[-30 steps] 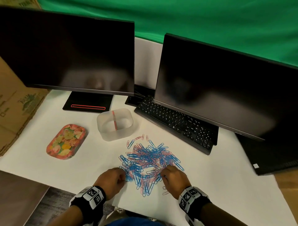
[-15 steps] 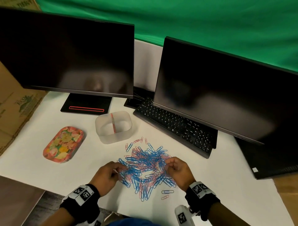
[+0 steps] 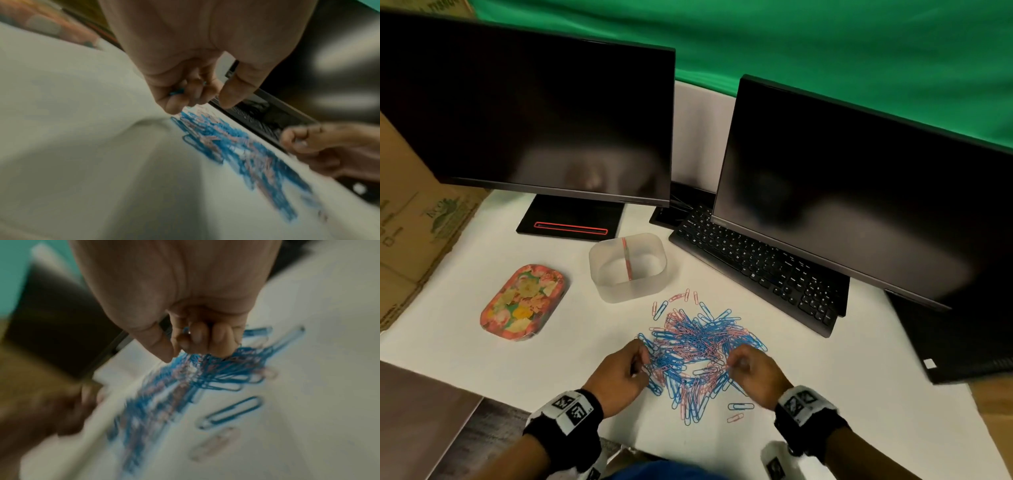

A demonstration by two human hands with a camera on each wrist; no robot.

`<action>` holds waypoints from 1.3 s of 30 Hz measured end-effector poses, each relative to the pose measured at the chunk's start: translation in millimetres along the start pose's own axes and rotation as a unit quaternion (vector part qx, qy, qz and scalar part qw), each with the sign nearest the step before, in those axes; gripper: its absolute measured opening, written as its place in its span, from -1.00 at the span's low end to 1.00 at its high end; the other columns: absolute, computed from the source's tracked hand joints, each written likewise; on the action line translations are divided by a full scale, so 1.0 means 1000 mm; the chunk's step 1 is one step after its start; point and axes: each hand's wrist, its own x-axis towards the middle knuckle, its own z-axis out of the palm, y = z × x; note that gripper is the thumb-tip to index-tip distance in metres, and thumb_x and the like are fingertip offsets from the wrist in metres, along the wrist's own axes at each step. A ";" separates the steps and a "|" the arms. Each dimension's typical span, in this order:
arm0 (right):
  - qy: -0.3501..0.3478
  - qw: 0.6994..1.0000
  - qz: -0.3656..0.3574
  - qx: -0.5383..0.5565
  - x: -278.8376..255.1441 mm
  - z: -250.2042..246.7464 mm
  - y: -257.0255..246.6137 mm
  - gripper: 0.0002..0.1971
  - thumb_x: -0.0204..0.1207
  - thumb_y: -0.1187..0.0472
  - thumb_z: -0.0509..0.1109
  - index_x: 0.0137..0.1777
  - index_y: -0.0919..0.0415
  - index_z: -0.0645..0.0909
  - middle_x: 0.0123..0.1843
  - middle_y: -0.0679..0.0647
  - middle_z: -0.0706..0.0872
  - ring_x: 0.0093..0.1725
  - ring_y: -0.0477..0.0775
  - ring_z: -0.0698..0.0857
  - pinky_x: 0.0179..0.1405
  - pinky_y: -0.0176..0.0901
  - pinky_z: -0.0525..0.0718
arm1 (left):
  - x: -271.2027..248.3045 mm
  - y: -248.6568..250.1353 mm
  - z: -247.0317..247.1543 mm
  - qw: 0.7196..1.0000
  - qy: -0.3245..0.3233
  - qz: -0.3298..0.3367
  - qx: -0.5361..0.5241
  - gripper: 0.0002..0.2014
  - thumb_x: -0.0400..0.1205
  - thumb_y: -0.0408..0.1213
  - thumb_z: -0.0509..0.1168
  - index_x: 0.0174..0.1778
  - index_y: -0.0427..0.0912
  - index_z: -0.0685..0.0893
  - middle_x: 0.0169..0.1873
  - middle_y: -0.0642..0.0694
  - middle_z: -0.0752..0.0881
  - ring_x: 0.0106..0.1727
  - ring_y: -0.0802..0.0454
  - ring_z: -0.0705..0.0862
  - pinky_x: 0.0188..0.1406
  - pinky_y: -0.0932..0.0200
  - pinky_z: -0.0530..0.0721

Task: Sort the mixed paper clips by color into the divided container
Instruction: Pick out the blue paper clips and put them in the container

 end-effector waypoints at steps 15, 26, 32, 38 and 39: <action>-0.044 0.908 -0.167 -0.381 -0.010 0.013 0.022 -0.76 0.61 0.17 0.22 0.23 0.06 0.57 0.34 0.03 0.50 0.14 0.23 0.69 0.06 -0.07 0.62 | 0.002 -0.030 0.011 0.964 -0.006 0.062 0.260 -0.93 0.56 -0.14 0.26 -0.13 0.04 0.64 -0.13 0.22 0.44 -0.15 0.02 0.67 -0.20 0.17 0.60; -0.055 0.888 -0.199 -0.410 0.002 0.016 0.023 -0.92 0.47 0.29 0.37 -0.11 0.10 0.61 0.00 0.08 0.62 -0.22 0.19 0.74 -0.36 -0.21 0.60 | -0.005 -0.024 0.001 0.990 0.015 0.021 0.139 -0.82 0.47 -0.29 0.32 -0.34 0.12 0.57 -0.32 0.09 0.74 -0.25 0.18 0.68 -0.13 0.23 0.65; -0.074 0.891 -0.195 -0.403 -0.001 0.015 0.017 -0.73 0.51 0.43 0.24 0.11 0.11 0.58 0.16 0.06 0.60 0.06 0.17 0.67 -0.11 -0.21 0.50 | -0.004 -0.030 0.000 0.998 0.038 -0.033 0.035 -0.71 0.63 -0.33 0.25 0.03 0.24 0.66 -0.26 0.00 0.75 -0.39 0.21 0.56 -0.29 0.43 0.51; -0.090 0.901 -0.147 -0.397 0.003 0.014 0.011 -0.61 0.47 0.47 0.25 0.24 0.10 0.52 0.23 0.07 0.57 0.11 0.18 0.66 -0.03 -0.17 0.54 | 0.003 -0.020 -0.008 0.945 0.029 -0.177 -0.274 -0.72 0.62 -0.60 0.11 -0.06 -0.28 0.72 -0.50 -0.04 0.37 -0.56 0.11 0.27 -0.51 0.23 0.19; -0.093 0.901 -0.144 -0.398 0.004 0.014 0.010 -0.58 0.48 0.47 0.26 0.27 0.09 0.51 0.26 0.05 0.56 0.14 0.16 0.65 0.02 -0.16 0.56 | 0.003 -0.019 -0.010 0.930 0.034 -0.190 -0.313 -0.73 0.61 -0.60 0.11 -0.08 -0.31 0.71 -0.49 -0.06 0.35 -0.53 0.09 0.25 -0.50 0.22 0.18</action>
